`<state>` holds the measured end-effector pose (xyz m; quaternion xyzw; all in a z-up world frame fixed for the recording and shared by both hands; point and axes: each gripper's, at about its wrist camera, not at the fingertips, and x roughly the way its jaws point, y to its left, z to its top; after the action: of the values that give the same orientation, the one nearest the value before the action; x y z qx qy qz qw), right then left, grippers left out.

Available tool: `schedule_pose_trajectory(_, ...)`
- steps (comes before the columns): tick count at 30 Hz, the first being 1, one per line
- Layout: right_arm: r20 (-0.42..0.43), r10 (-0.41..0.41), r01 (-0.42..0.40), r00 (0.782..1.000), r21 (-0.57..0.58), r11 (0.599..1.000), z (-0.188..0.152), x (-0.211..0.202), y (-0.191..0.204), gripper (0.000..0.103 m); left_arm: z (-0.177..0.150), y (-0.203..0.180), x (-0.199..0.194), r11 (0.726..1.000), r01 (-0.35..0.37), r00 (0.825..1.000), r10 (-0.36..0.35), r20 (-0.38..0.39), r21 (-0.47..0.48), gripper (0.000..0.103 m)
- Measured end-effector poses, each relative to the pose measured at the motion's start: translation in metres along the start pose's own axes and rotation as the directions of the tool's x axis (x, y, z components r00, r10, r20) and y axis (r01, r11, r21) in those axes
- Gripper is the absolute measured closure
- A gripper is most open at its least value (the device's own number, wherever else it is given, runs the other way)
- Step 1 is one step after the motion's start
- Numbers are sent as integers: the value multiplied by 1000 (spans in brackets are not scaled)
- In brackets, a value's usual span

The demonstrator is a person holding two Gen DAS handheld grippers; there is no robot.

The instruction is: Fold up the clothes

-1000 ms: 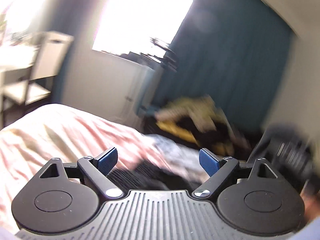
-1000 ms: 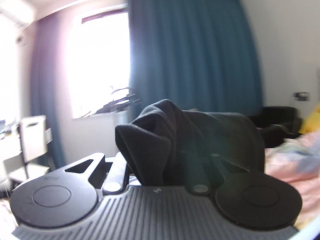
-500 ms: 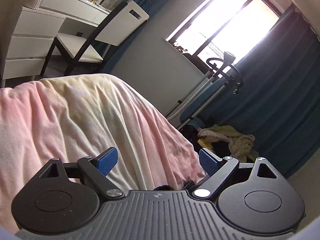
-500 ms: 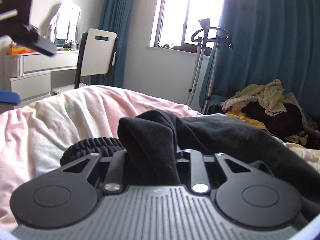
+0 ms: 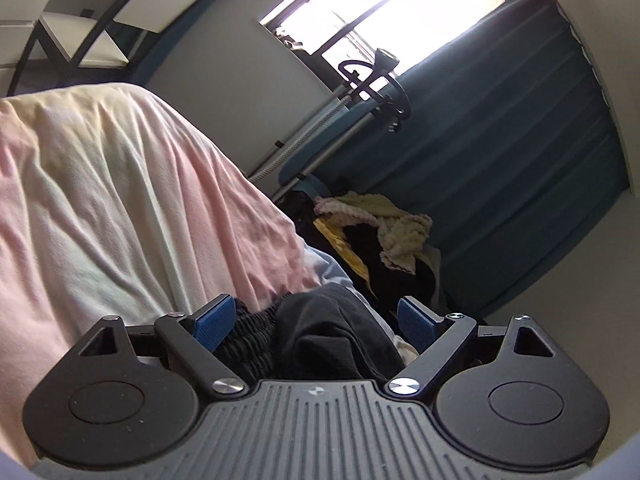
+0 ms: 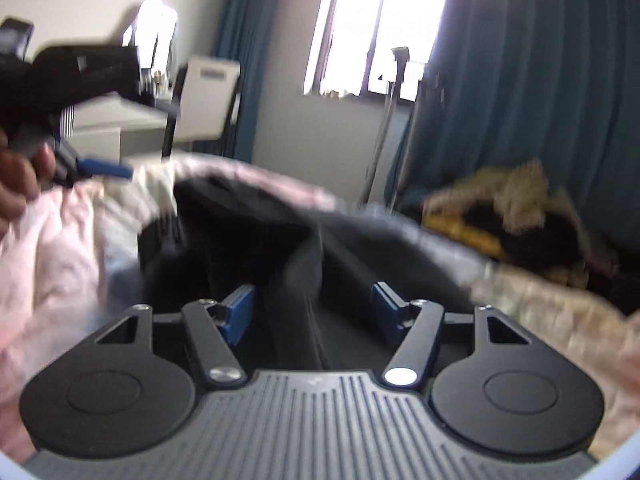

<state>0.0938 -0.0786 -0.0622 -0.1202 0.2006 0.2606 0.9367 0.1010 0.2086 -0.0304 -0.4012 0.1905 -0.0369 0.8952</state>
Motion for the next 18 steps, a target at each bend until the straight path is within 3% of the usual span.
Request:
schedule_pose_trajectory(1,-12,5,-5,1000,9,1000,-5,-1,-1,87,-3,-2,2,999,31,999,-31,-24,-12,14)
schedule_pose_trajectory(2,5,-3,3,1000,4,1000,-6,-7,0,96,-7,-3,2,998,64,997,-66,-46,-28,14)
schedule_pose_trajectory(4,64,-25,27,998,-31,999,-1,-24,8,96,-12,-3,4,988,138,984,-145,-104,-74,14)
schedule_pose_trajectory(6,126,-54,76,991,-176,982,7,-46,29,96,-18,-3,9,973,195,959,-216,-184,-126,14)
schedule_pose_trajectory(8,128,-69,108,989,-330,938,4,-60,50,96,-25,-3,17,975,180,953,-205,-223,-127,14)
schedule_pose_trajectory(10,84,-82,108,993,-394,913,-6,-68,61,96,-33,3,30,987,94,960,-125,-249,-131,14)
schedule_pose_trajectory(13,51,-123,133,991,-315,940,-15,-75,51,97,-47,15,46,983,18,948,-76,-310,-185,14)
schedule_pose_trajectory(16,88,-165,178,982,-166,970,-1,-79,27,97,-56,10,47,975,58,943,-124,-309,-216,14)
schedule_pose_trajectory(18,119,-150,163,982,-111,980,9,-79,18,96,-63,2,48,969,107,939,-172,-296,-223,14)
